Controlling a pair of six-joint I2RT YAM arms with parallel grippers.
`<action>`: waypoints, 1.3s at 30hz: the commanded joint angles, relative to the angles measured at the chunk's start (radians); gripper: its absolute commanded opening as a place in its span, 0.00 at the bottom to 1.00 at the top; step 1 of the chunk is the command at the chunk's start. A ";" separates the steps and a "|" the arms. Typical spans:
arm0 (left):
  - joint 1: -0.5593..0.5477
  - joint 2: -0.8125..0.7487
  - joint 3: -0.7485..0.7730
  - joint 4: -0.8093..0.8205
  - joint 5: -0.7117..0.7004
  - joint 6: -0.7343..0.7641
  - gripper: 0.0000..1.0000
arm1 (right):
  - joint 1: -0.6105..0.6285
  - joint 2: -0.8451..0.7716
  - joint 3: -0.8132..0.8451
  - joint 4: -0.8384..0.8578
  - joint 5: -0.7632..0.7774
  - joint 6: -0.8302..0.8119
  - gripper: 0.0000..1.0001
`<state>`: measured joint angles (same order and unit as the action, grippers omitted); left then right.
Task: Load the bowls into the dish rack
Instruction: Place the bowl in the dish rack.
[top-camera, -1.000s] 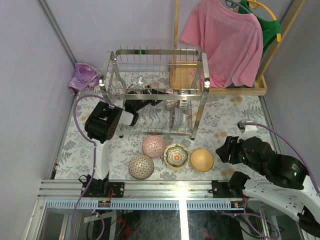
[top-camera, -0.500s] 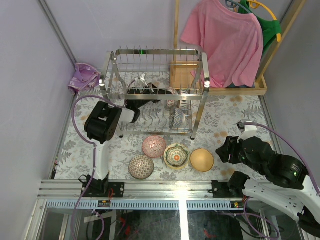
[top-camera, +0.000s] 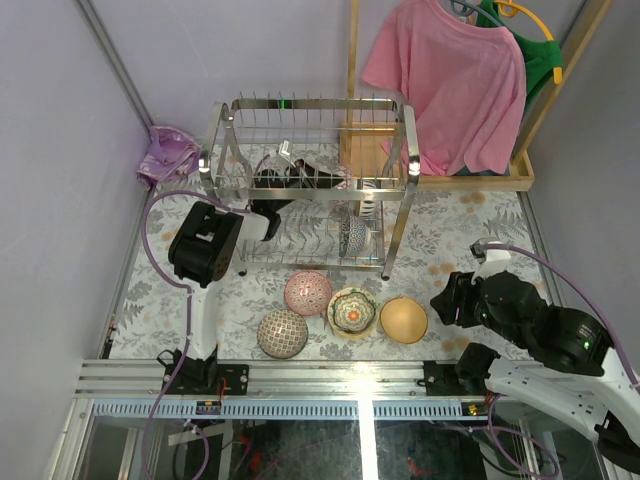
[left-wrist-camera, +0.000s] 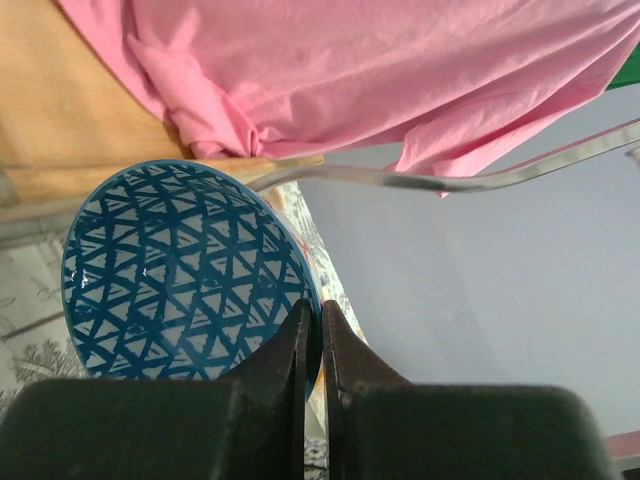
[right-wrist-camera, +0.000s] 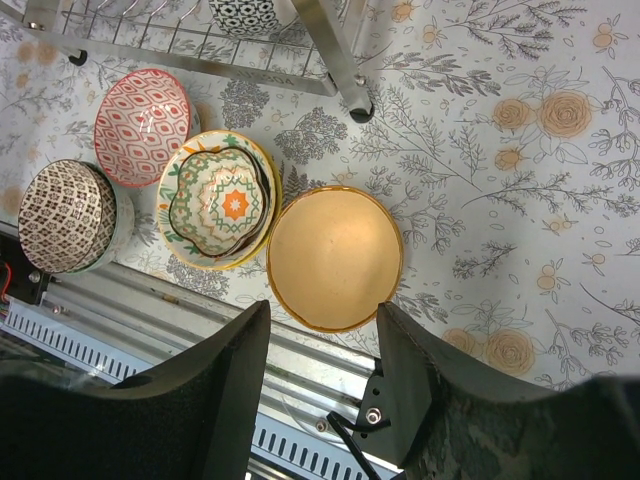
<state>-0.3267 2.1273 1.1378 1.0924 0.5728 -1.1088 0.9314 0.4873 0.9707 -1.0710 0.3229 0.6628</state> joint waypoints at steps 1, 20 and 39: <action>0.006 -0.015 0.068 0.001 0.016 -0.059 0.00 | 0.003 0.033 0.002 0.012 -0.045 -0.052 0.54; 0.003 -0.058 -0.129 -0.028 0.005 0.039 0.00 | 0.001 0.032 -0.004 0.018 -0.058 -0.045 0.54; -0.011 -0.188 -0.194 -0.159 -0.010 0.110 0.52 | 0.002 -0.006 -0.010 0.015 -0.075 -0.036 0.55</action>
<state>-0.3275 2.0174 0.9707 0.9981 0.5522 -0.9913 0.9314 0.4946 0.9607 -1.0634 0.3016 0.6598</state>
